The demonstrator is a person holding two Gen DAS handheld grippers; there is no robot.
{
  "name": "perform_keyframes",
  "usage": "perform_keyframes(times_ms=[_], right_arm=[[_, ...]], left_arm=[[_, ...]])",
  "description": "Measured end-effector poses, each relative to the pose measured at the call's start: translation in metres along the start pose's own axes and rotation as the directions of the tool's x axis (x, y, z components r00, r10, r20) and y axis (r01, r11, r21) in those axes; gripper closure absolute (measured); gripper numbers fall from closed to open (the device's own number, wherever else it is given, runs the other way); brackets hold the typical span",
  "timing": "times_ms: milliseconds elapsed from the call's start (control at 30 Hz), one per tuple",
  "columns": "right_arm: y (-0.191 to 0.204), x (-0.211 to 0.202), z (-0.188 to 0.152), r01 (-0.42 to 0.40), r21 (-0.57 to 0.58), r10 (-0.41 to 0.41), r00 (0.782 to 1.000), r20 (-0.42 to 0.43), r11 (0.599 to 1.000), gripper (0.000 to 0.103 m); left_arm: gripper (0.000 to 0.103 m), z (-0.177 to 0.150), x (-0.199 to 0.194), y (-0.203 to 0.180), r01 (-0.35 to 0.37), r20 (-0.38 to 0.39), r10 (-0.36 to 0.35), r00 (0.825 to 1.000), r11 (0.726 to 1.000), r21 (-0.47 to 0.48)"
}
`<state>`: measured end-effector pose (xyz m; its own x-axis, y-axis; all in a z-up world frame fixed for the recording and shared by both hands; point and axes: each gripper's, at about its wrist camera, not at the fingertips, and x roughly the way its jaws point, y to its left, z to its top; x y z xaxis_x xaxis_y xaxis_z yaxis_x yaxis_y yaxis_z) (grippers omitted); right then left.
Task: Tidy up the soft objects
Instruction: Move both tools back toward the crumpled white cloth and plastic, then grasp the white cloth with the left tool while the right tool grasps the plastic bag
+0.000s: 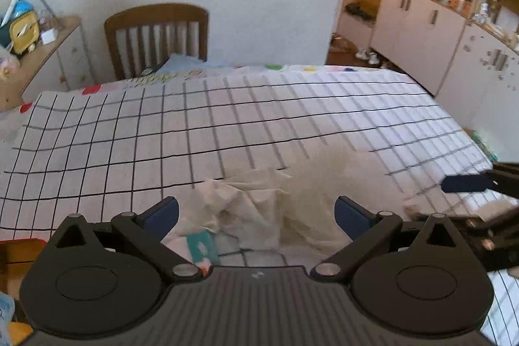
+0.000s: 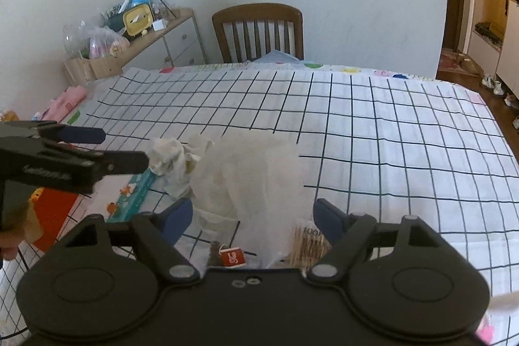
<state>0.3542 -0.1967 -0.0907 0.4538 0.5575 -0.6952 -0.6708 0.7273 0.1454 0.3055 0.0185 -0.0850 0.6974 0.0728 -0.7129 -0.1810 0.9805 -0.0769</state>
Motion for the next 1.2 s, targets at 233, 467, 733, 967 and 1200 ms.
perform_keyframes(times_ms=[233, 467, 733, 967, 1200], right_arm=[[0.000, 0.023, 0.007, -0.001, -0.013, 0.001, 0.999, -0.037, 1.000, 0.024], [-0.003, 0.045, 0.009, 0.016, -0.002, -0.016, 0.996, -0.086, 1.000, 0.026], [0.002, 0.066, 0.007, 0.038, -0.022, -0.040, 0.991, -0.128, 0.999, 0.042], [0.002, 0.066, 0.006, 0.057, -0.035, -0.061, 0.991, -0.122, 0.998, 0.065], [0.007, 0.060, 0.004, 0.065, -0.055, -0.070, 0.993, -0.094, 0.996, 0.088]], left_arm=[[0.000, 0.008, 0.041, 0.014, -0.014, -0.057, 0.013, 0.998, 1.000, -0.011], [0.000, 0.012, 0.072, 0.021, -0.018, -0.099, 0.017, 0.995, 1.000, -0.018], [0.001, 0.010, 0.099, 0.026, -0.023, -0.158, 0.019, 0.987, 0.999, -0.027], [0.031, 0.009, 0.103, 0.017, 0.009, -0.163, -0.008, 0.987, 1.000, 0.007], [0.072, 0.011, 0.100, 0.016, 0.048, -0.145, -0.050, 0.988, 0.999, -0.015]])
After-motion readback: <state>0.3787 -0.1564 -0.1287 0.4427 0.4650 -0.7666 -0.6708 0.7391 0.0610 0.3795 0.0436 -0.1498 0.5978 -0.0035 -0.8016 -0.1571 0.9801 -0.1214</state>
